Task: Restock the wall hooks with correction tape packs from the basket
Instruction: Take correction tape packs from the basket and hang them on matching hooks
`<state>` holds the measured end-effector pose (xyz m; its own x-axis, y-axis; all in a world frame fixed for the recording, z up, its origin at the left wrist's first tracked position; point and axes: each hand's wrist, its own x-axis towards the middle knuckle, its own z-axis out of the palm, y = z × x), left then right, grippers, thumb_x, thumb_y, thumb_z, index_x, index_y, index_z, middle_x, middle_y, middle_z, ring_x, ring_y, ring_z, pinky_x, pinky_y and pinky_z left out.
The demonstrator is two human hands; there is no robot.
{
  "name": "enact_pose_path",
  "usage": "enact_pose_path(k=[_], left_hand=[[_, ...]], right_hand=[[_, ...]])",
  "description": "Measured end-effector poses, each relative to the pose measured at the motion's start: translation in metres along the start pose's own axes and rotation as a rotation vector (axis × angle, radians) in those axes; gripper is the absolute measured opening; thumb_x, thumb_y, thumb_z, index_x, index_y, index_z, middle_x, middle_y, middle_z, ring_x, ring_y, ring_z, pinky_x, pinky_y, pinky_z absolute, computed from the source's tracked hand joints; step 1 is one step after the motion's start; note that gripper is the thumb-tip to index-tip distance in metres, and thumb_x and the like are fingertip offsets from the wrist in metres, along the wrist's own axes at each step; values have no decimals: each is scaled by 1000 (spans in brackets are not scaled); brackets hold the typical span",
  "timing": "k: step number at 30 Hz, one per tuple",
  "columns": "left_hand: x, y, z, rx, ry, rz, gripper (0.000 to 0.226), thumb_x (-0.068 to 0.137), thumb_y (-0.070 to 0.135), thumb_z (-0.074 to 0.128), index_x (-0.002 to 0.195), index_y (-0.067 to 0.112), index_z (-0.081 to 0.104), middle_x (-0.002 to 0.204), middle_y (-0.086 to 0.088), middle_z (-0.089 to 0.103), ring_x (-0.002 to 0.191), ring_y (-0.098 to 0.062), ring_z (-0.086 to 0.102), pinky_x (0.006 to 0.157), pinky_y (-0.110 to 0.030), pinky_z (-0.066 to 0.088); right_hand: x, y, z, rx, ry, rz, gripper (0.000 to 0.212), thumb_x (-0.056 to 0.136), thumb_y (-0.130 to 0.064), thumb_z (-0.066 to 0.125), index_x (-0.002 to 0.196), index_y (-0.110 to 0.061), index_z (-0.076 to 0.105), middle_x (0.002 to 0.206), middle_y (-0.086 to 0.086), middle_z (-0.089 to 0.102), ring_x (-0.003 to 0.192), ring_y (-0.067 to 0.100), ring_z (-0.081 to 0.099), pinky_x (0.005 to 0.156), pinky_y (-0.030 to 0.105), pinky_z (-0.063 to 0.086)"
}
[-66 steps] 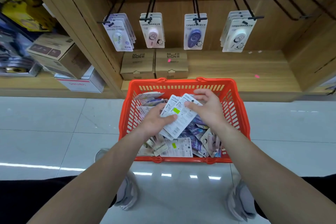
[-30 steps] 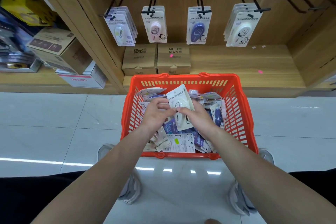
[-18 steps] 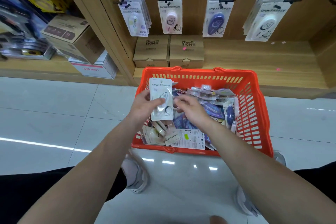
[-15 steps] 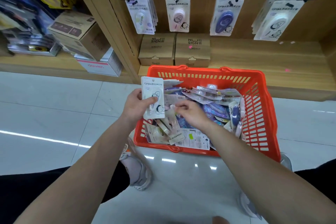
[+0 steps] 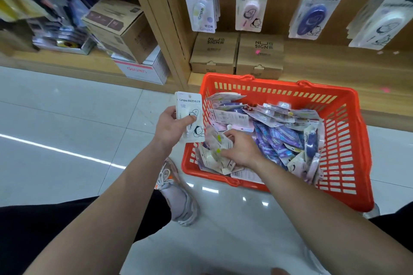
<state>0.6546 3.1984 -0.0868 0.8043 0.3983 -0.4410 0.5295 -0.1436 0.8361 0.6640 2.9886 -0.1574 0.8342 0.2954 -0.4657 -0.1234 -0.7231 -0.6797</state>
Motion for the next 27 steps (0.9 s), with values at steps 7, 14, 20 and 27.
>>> enact_pose_path(k=[7, 14, 20, 27], left_hand=[[-4, 5, 10, 82, 5, -1, 32, 90, 14, 75, 120, 13, 63, 101, 0, 72, 80, -8, 71, 55, -18, 51], [-31, -1, 61, 228, -158, -6, 28, 87, 14, 77, 114, 13, 66, 109, -3, 74, 93, -21, 71, 74, -29, 57], [-52, -16, 108, 269, -284, -37, 47, 89, 18, 78, 129, 13, 54, 119, 0, 70, 99, -18, 68, 80, -30, 56], [-39, -4, 107, 136, -211, -9, 40, 89, 21, 79, 121, 19, 57, 115, 4, 72, 93, -16, 68, 71, -26, 61]], right_hand=[[-13, 16, -51, 252, 130, 100, 23, 87, -12, 72, 107, -22, 66, 92, -6, 72, 74, 9, 70, 58, 26, 52], [-41, 49, -76, 367, 263, 149, 28, 89, -2, 68, 109, -21, 62, 94, -2, 71, 76, 21, 70, 68, 38, 60], [-56, 78, -79, 427, 332, 179, 34, 94, -10, 69, 126, -17, 61, 117, 0, 67, 75, 20, 68, 63, 31, 57], [-55, 71, -109, 598, 455, 72, 17, 97, -31, 70, 102, -15, 76, 102, 7, 76, 95, 30, 71, 81, 46, 55]])
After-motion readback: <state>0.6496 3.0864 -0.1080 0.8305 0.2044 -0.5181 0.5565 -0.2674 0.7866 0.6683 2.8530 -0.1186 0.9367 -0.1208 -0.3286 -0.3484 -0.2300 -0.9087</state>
